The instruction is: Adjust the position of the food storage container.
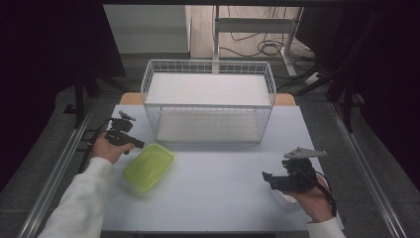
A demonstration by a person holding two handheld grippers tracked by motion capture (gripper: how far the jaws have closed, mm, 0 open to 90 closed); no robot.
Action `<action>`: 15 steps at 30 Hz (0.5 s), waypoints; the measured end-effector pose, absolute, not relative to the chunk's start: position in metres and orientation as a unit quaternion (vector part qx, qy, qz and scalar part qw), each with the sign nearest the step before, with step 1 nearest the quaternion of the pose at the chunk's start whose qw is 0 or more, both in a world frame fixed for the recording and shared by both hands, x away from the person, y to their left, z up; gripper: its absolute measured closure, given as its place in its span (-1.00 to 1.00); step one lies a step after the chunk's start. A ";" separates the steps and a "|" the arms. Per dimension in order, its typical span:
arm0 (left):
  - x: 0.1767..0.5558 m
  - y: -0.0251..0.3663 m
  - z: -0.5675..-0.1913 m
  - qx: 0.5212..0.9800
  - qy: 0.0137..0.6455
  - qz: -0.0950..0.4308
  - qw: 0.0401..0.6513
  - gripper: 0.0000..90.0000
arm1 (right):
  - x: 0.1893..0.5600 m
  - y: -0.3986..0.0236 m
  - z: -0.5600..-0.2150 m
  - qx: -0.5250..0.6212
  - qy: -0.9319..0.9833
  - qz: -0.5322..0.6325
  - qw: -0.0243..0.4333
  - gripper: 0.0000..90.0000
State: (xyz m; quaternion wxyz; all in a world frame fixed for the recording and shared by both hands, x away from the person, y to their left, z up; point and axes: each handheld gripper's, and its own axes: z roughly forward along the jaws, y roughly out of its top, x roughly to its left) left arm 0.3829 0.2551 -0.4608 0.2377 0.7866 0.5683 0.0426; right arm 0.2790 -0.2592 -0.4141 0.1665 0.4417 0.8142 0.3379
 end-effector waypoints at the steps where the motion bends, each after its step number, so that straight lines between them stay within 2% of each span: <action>1: 0.385 0.255 -0.463 0.789 0.567 0.043 0.233 0.80 | 0.279 -0.259 -0.415 0.443 0.815 0.336 0.166 -0.60; 6: 0.388 0.255 -0.468 0.794 0.565 0.050 0.218 1.00 | 0.279 -0.259 -0.414 0.442 0.815 0.335 0.167 -0.60; 15: 0.391 0.248 -0.476 0.804 0.554 0.041 0.212 1.00 | 0.280 -0.259 -0.416 0.442 0.816 0.332 0.167 -0.60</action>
